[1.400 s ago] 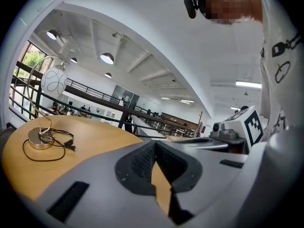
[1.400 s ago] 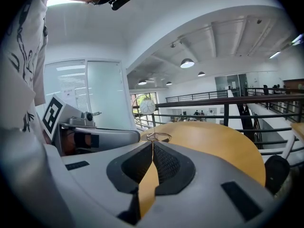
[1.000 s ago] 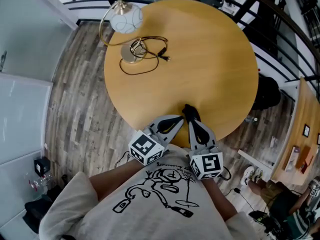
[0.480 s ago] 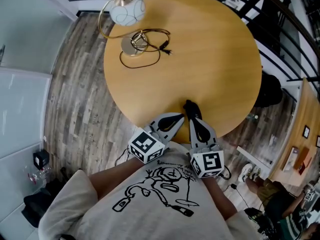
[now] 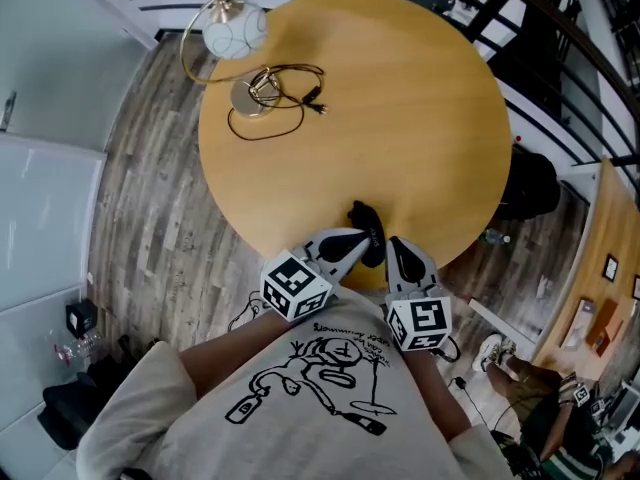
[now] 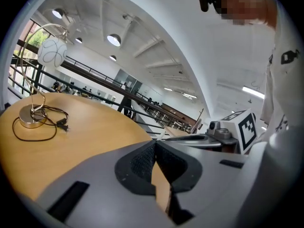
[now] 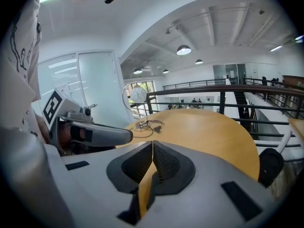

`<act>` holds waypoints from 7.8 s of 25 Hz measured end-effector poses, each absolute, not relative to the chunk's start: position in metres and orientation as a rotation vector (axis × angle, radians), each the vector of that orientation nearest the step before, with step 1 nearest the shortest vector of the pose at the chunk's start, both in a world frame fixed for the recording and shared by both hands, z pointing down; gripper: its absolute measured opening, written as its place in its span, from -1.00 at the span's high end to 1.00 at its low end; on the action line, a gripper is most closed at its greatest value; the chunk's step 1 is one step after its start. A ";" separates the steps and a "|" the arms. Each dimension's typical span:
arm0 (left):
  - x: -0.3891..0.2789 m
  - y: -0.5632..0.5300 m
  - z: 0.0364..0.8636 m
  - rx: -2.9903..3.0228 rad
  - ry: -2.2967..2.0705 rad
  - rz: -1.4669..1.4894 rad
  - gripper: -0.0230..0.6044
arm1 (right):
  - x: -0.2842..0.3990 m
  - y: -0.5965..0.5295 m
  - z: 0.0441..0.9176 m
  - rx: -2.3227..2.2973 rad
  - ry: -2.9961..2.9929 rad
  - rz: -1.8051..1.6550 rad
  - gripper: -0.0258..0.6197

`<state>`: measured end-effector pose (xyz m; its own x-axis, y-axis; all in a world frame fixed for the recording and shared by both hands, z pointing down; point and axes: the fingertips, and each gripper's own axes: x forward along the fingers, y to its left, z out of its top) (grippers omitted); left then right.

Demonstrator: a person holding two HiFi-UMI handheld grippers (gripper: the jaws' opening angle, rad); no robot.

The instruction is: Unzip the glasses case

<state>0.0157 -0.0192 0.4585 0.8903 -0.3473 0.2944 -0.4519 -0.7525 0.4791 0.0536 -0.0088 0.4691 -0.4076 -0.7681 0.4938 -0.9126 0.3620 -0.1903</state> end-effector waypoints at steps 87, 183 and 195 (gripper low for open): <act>0.053 0.018 0.656 2.586 -0.179 1.051 0.91 | 0.068 0.065 0.718 0.570 -1.776 0.500 0.85; 0.021 -0.018 0.587 2.386 -0.464 0.647 0.91 | 0.095 -0.036 0.600 1.124 -2.136 0.711 0.84; 0.030 -0.037 0.463 2.459 -0.644 0.310 0.91 | 0.057 -0.027 0.467 1.352 -2.446 0.879 0.84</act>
